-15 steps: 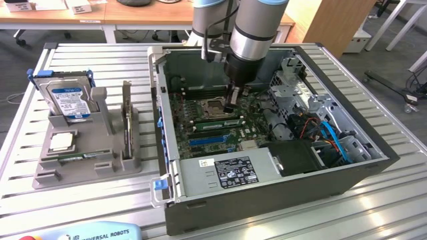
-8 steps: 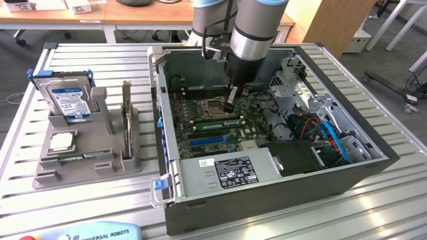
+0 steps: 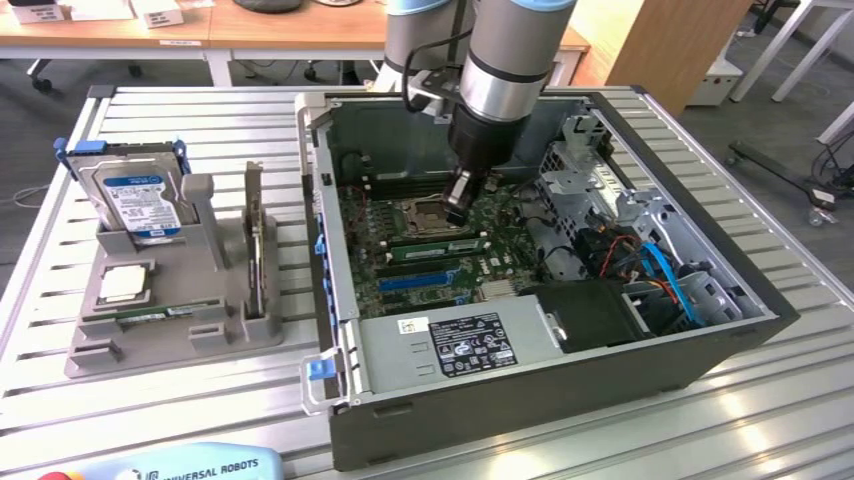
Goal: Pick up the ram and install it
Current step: 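Press down the ram until it locks into place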
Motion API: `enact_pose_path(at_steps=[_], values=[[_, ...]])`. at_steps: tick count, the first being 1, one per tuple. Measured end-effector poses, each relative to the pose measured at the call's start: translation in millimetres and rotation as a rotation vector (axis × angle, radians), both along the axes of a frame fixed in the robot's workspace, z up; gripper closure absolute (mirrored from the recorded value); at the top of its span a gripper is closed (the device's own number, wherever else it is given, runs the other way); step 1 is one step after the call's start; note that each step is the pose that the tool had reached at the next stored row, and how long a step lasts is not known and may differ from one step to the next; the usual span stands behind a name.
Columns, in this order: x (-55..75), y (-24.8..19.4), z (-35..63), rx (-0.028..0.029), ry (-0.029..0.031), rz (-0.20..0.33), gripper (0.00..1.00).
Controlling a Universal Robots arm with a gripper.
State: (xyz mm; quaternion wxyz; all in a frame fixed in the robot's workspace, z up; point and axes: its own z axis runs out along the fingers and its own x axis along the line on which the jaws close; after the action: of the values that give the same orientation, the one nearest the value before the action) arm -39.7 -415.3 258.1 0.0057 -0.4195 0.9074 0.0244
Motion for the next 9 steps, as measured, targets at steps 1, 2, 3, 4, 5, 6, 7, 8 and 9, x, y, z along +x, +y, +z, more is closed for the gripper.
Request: enact_pose_path(at_steps=[1, 2, 3, 4, 5, 6, 7, 8, 9], values=[[0.0, 0.0, -0.1, 0.0001, 0.0, -0.018, 0.9], [0.0, 0.0, -0.1, 0.0, 0.0, -0.035, 0.9], [0.0, 0.0, -0.1, 0.0, 0.0, -0.054, 0.9], [0.0, 0.0, -0.2, 0.0001, 0.0, -0.072, 0.9], [0.0, 0.0, -0.2, 0.0, 0.0, -0.089, 0.9], [0.0, 0.0, -0.3, 0.0001, 0.0, -0.107, 0.9], [0.0, 0.0, -0.3, 0.0, 0.0, -0.125, 0.9], [0.0, 0.0, -0.3, 0.0001, 0.0, -0.142, 0.9], [0.0, 0.0, -0.3, 0.0, 0.0, -0.16, 0.9]])
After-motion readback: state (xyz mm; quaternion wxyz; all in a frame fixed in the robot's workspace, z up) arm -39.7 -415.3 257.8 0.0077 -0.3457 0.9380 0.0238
